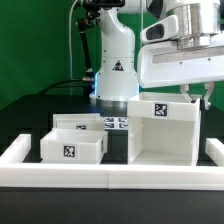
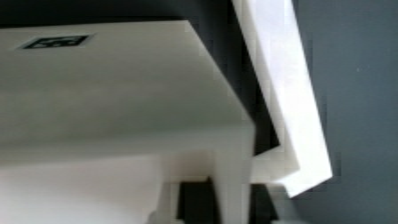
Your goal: Assemble drawer
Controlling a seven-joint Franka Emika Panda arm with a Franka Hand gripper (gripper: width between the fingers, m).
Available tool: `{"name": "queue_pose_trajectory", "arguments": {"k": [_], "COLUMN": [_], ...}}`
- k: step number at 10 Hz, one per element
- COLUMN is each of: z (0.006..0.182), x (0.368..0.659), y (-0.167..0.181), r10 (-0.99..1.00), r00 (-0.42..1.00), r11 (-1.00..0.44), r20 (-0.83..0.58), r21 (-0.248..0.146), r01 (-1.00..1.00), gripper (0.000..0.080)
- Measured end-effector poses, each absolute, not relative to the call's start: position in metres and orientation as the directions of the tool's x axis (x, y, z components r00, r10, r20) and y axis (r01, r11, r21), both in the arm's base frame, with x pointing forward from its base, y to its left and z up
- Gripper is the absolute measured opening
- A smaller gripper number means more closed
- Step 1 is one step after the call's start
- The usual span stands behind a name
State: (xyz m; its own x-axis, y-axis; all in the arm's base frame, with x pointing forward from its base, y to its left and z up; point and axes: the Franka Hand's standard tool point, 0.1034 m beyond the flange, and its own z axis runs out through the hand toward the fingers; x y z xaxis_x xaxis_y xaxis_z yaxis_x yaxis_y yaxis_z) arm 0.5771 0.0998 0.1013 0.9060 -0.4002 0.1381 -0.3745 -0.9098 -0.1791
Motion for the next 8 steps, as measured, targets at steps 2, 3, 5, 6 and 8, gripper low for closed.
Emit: {"name": "queue_pose_trajectory", "arguments": {"k": [2, 3, 5, 6, 8], "z": [0.106, 0.107, 0.109, 0.110, 0.110], "x": [0.583, 0.583, 0.585, 0.587, 0.599], "y": [0.096, 0.099, 0.100, 0.102, 0.104], "r10": [-0.483, -0.528, -0.595, -0.666, -0.760], "r00": [0.864, 0.839, 0.795, 0.740, 0.648], "r11": [-0.868, -0.840, -0.793, -0.732, -0.631], "r20": [0.144, 0.132, 0.117, 0.089, 0.044], "r21": [-0.214, -0.228, -0.252, -0.268, -0.290], "r01": [-0.449, -0.493, -0.555, -0.627, -0.720], "gripper": [0.0042, 0.0044, 0.0044, 0.0044, 0.0044]}}
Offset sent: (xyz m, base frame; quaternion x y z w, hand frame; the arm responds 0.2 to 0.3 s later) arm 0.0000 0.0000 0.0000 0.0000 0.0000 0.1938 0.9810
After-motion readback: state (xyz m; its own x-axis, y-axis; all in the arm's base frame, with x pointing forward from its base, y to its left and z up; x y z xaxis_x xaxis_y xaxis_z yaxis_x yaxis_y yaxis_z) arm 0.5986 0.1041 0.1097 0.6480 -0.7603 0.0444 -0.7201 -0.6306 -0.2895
